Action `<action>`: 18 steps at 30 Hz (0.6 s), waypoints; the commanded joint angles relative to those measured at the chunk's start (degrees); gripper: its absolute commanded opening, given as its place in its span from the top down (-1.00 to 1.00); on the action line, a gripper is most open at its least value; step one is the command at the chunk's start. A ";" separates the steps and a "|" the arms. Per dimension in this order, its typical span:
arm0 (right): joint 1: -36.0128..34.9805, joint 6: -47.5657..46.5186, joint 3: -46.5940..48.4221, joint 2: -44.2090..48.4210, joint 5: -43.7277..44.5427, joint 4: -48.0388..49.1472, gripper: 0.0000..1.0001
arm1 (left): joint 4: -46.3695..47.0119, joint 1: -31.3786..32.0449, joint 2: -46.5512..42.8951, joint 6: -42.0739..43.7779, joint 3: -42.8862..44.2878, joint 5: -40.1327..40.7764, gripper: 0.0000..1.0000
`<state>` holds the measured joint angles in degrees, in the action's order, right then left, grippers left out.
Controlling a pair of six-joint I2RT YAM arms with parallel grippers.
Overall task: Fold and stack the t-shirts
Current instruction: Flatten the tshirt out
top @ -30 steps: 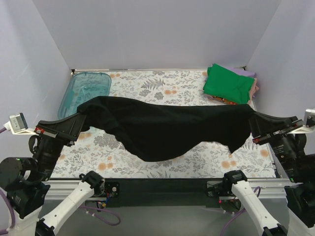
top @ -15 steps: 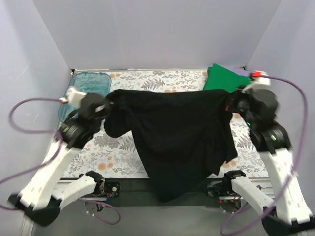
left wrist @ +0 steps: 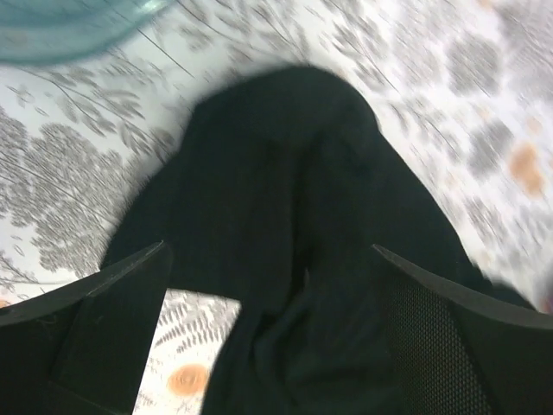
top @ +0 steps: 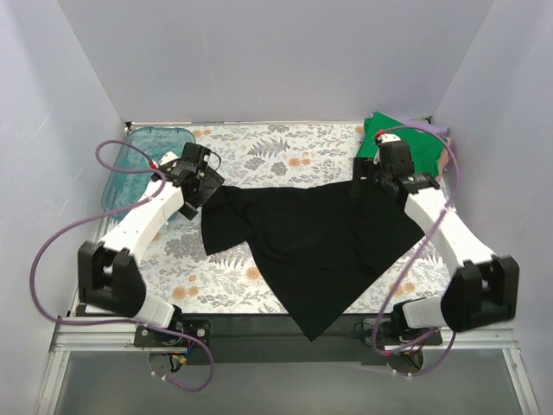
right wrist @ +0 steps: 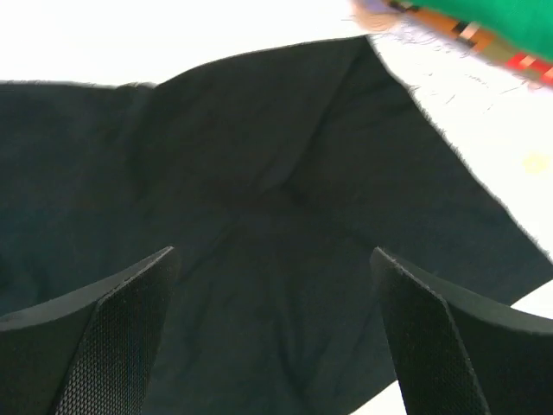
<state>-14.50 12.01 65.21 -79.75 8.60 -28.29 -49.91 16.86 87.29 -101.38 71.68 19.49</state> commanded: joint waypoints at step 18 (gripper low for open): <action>-22.76 24.90 -39.20 20.70 -0.79 9.05 -0.97 | -0.17 13.81 -26.29 -3.90 -29.75 -4.37 -0.93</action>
<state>-36.91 33.91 24.93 -54.65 2.35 -23.92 -46.94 30.70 63.40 -101.75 42.70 13.41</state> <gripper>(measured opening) 0.983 0.964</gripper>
